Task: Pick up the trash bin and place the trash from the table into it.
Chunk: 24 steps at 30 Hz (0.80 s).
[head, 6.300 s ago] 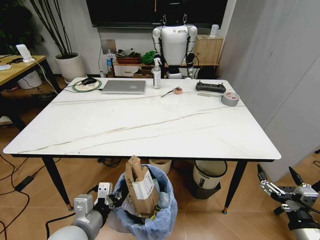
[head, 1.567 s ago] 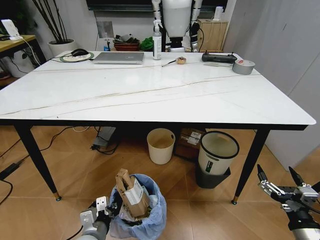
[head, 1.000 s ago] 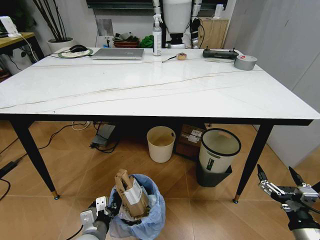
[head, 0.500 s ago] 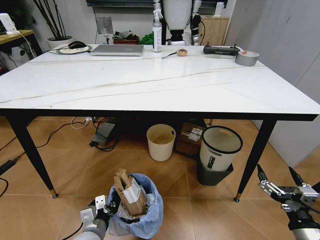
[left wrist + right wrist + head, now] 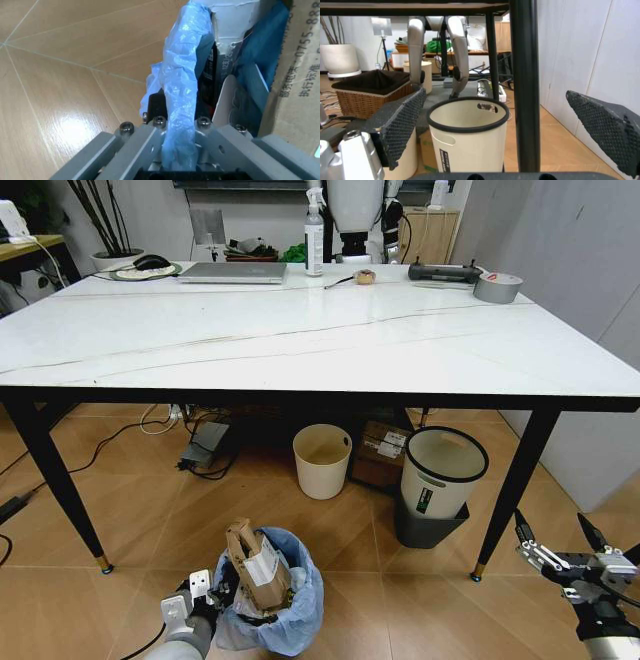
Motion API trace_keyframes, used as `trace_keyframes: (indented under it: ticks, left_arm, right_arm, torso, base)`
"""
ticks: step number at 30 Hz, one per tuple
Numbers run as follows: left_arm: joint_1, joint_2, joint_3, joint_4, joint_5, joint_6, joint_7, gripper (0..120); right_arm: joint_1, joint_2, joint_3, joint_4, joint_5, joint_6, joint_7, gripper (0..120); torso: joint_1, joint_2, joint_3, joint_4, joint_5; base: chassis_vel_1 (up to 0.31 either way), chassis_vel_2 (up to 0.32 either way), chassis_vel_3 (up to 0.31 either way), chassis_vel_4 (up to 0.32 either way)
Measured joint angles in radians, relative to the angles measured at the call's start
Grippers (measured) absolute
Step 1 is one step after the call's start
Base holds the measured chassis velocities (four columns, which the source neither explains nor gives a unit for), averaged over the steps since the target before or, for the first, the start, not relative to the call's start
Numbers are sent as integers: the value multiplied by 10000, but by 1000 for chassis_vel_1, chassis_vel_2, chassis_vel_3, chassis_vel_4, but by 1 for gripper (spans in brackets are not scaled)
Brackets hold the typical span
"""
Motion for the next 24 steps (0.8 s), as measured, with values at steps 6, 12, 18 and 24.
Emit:
trace_keyframes:
  ticks: [6, 12, 18, 24]
  left_arm:
    - [14, -15, -11, 0, 4, -12, 0, 0]
    - [25, -38, -15, 6, 99, -98, -1, 0]
    - [-6, -66, -18, 150, 148, -140, -2, 0]
    - [-58, -77, 9, 196, 169, -170, -24, 0]
  right_arm:
    - [0, 0, 0, 0, 0, 0, 0, 100]
    - [0, 0, 0, 0, 0, 0, 0, 100]
    - [0, 0, 0, 0, 0, 0, 0, 100]
    - [0, 0, -1, 0, 0, 0, 0, 100]
  torso:
    - [-52, -226, -176, 1, 0]
    - [-104, -469, -366, 0, 0]
    - [-161, -720, -558, 0, -1]
    - [-198, -922, -722, 0, 0]
  base:
    - [0, 0, 0, 0]
    - [0, 0, 0, 0]
    - [0, 0, 0, 0]
    - [0, 0, 0, 0]
